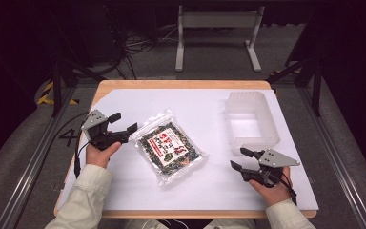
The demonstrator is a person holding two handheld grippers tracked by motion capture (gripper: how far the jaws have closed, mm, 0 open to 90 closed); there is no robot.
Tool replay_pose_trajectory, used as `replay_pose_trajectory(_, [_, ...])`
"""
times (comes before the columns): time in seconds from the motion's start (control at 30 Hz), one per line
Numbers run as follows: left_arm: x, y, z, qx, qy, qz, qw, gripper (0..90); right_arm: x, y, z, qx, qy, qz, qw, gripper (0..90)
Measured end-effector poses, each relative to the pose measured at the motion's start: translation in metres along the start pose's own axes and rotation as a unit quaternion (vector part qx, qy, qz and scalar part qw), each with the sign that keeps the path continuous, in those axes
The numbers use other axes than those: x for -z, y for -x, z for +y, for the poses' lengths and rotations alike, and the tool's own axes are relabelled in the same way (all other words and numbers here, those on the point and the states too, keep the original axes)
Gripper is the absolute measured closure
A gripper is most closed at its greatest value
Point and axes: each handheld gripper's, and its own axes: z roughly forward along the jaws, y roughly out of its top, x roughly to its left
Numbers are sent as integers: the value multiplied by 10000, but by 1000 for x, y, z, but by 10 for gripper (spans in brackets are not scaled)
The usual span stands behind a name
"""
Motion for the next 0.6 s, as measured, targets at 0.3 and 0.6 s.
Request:
replay_pose_trajectory(0.3, [-7,-3,1,42,-280,14,9996,178,0,0,-1,-49,-24,28,10000,384])
replay_pose_trajectory(0.6, [-31,-27,-14,569,-856,-171,9946,115,0,-2,-4,-70,-146,59,9999,389])
